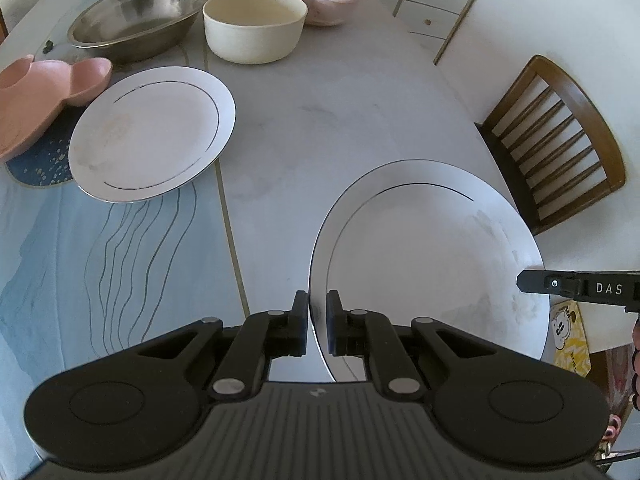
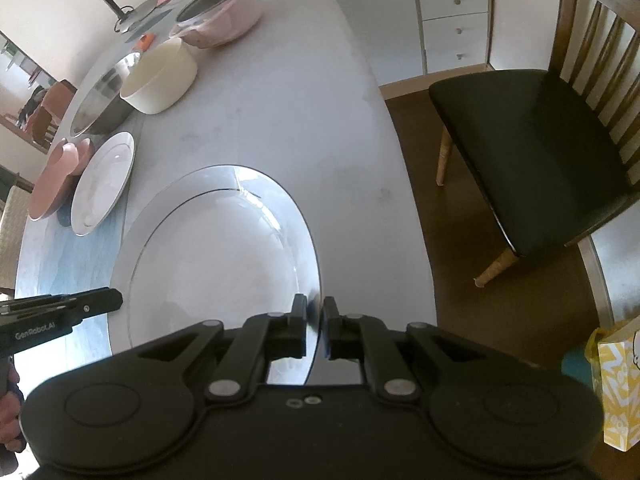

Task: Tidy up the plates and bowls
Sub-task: 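Lift the large white plate with both grippers toward the small white plate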

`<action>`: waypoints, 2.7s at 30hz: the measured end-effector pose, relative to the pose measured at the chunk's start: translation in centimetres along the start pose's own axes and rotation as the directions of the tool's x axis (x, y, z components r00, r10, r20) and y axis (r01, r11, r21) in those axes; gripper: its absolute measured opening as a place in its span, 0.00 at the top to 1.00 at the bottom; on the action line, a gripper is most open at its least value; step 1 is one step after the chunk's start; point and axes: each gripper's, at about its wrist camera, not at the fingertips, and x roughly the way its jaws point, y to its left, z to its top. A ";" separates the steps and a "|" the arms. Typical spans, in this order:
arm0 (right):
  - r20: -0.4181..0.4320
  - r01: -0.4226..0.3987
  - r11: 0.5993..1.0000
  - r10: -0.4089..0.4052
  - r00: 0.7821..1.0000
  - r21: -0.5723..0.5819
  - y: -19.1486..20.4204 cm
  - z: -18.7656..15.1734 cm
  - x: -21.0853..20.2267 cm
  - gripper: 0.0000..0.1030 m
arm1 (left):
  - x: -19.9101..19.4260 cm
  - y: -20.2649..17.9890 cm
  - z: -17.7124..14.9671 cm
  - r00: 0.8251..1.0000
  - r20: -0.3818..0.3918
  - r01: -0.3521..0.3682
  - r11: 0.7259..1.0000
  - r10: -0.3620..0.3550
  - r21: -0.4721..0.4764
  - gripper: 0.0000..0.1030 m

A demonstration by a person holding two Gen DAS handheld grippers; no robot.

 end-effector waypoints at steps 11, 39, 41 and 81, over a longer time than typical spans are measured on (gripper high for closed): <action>0.044 0.098 0.994 -0.096 0.994 -0.043 1.3 -0.7 -0.7 0.85 | -0.6 0.1 -0.6 1.000 0.008 0.004 1.000 -0.004 0.025 0.92; 0.269 0.088 0.957 -0.011 0.963 -0.278 10.2 -3.7 -7.1 0.52 | -8.4 2.5 -2.1 0.981 0.194 -0.015 0.998 0.004 0.053 0.89; 0.278 0.082 0.952 0.003 0.961 -0.294 11.0 -3.7 -7.5 0.48 | -9.1 3.0 -2.3 0.979 0.206 -0.009 0.999 0.000 0.041 0.87; 0.153 0.002 0.861 0.089 0.984 -0.508 21.4 10.7 5.8 0.17 | -4.7 16.0 5.5 0.944 0.257 -0.162 0.971 0.205 -0.177 0.22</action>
